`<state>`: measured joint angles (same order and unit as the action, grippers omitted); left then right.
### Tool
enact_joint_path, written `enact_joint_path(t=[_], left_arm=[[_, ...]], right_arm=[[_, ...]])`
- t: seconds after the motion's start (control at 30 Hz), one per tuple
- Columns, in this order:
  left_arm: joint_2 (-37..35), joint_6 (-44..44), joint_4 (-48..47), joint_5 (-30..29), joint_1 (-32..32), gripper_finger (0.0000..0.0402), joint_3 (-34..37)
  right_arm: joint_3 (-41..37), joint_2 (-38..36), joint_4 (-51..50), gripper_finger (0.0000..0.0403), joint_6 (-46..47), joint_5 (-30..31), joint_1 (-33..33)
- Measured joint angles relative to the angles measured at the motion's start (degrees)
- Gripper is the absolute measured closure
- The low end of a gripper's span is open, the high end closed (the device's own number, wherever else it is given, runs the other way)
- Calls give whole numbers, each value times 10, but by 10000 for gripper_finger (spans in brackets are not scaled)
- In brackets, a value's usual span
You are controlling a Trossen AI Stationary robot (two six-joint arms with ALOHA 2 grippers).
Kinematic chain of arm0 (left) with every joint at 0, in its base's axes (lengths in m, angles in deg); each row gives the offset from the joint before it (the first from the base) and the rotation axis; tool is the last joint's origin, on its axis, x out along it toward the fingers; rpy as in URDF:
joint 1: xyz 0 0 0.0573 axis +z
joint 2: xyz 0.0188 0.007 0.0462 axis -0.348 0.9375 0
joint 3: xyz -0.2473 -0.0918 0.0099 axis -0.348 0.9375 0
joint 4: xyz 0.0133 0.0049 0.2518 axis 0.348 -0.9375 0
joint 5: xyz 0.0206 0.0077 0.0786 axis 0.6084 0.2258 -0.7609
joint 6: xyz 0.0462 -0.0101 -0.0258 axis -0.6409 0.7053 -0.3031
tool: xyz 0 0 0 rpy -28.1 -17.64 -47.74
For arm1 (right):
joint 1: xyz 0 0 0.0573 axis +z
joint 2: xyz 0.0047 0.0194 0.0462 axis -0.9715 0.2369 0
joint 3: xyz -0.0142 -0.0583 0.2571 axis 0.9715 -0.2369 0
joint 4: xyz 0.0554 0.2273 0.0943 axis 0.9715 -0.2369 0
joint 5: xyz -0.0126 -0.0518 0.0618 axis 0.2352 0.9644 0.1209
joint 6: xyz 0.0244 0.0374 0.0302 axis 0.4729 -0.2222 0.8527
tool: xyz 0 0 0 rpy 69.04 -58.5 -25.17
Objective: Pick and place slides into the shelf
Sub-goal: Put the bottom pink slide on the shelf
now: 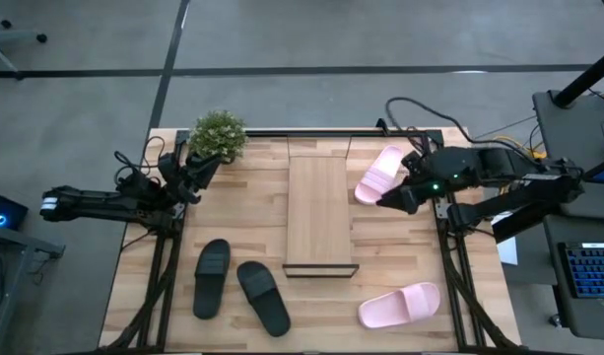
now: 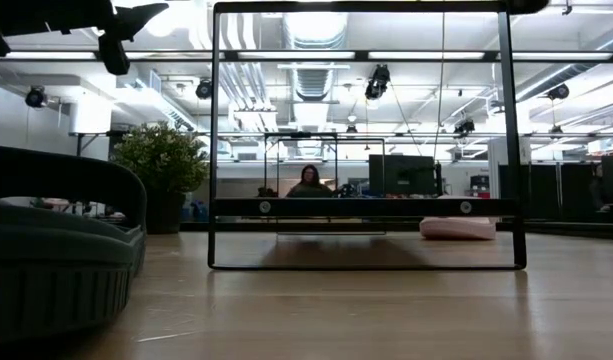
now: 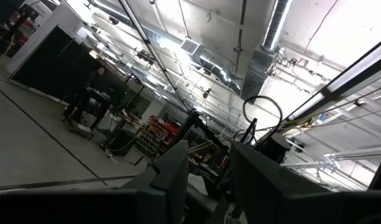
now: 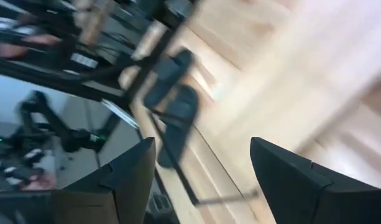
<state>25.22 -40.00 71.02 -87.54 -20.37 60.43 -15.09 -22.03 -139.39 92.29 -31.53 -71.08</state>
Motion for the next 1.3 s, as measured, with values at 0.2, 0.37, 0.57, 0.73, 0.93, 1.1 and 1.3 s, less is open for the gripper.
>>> enact_joint_path(t=[0.2,0.37,0.57,0.73,0.93,1.1,1.3], left_arm=[[12,0,-5,0,0,294,0],[25,0,-5,0,0,294,0],[34,0,-4,0,0,294,0],[39,0,-3,0,0,294,0],[40,0,-3,0,0,294,0],[40,0,-3,0,0,294,0],[47,0,-3,0,0,294,0]], right_arm=[[-14,-1,-32,159,72,-10,40],[-36,-4,-32,163,136,-10,103],[-79,-13,-48,161,232,-6,177],[-125,-27,-64,161,332,-5,236],[-160,-36,-61,161,421,10,296],[-180,-34,-62,161,473,9,341],[-212,-28,-61,161,555,8,408]])
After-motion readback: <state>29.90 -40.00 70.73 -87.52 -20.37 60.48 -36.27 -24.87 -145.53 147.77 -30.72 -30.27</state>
